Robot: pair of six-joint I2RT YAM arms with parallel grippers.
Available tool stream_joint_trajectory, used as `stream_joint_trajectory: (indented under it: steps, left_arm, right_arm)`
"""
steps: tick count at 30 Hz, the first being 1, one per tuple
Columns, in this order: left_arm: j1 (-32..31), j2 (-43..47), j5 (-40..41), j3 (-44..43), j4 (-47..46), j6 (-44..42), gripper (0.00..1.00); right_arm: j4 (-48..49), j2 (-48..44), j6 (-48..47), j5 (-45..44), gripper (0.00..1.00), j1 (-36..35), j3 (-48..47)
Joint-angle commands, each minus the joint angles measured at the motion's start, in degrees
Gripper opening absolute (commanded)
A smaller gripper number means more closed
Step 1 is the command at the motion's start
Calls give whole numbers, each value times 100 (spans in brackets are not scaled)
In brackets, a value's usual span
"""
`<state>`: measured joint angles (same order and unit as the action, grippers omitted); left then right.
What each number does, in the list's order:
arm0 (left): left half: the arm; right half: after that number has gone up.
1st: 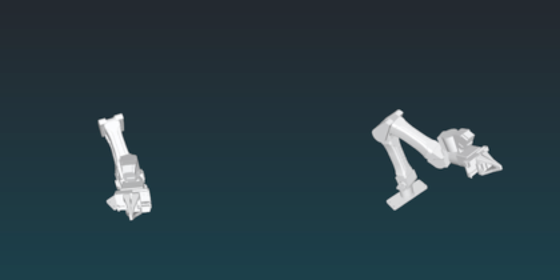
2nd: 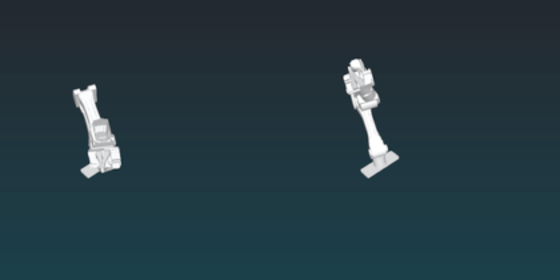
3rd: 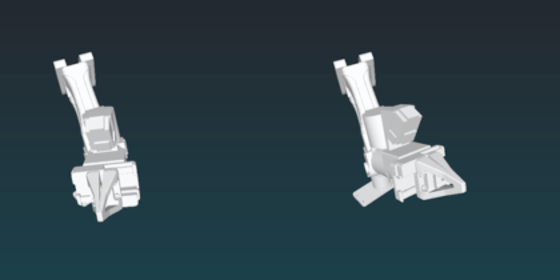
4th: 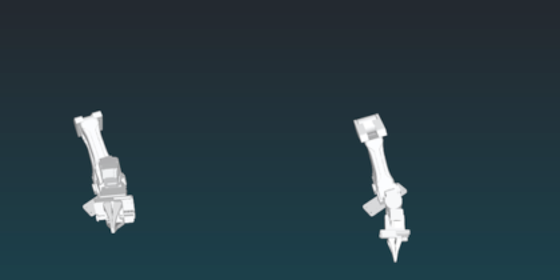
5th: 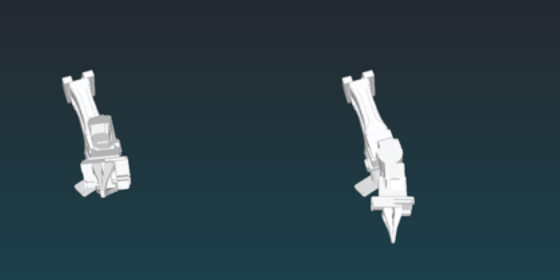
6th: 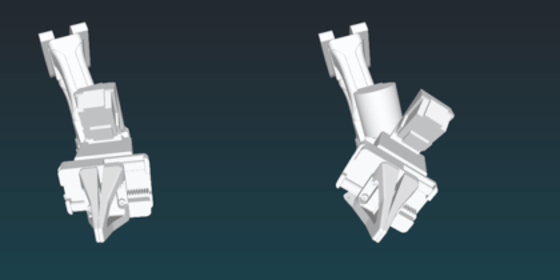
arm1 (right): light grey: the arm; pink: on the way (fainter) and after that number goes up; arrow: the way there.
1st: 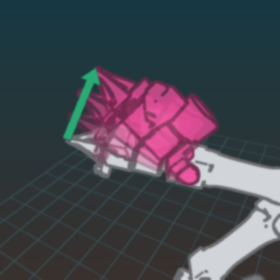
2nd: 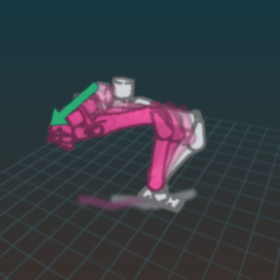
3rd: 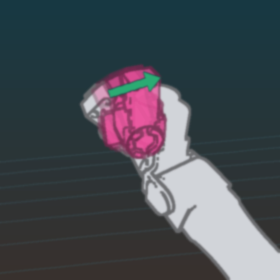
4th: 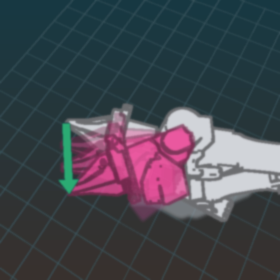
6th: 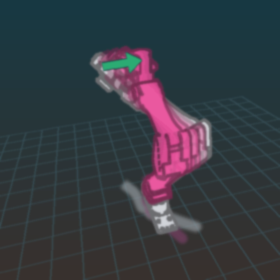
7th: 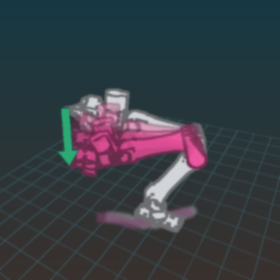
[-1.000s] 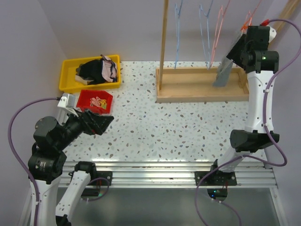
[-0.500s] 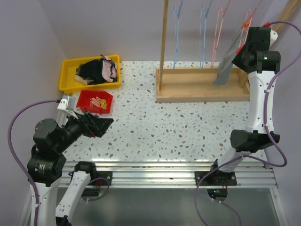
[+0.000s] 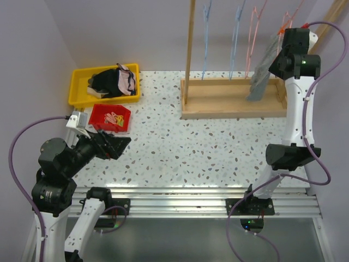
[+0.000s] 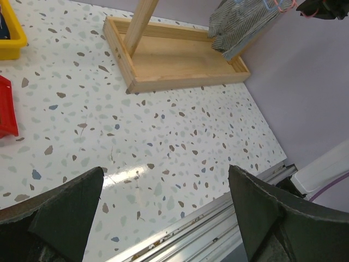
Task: Remove the underwear clipped to the hanger
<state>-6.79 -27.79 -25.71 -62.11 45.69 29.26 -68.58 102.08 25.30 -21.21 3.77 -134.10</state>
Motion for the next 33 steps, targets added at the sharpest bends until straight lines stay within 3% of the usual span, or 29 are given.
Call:
stream_joint_trajectory:
  steps: [1, 7, 19, 33]
  left_arm:
    - [-7, -16, 31, -12, 89, -166, 100]
    - [-7, -60, 58, 5, 98, -254, 100]
    - [-7, -139, 40, 67, 36, -298, 100]
    - [-7, -394, -83, -47, -113, -412, 100]
  right_arm:
    - [107, 66, -130, -155, 21, 18, -292]
    - [108, 137, -139, -24, 0, 18, -327]
    - [599, -179, -130, 539, 0, 10, -749]
    - [855, -733, -341, 935, 0, -69, -266]
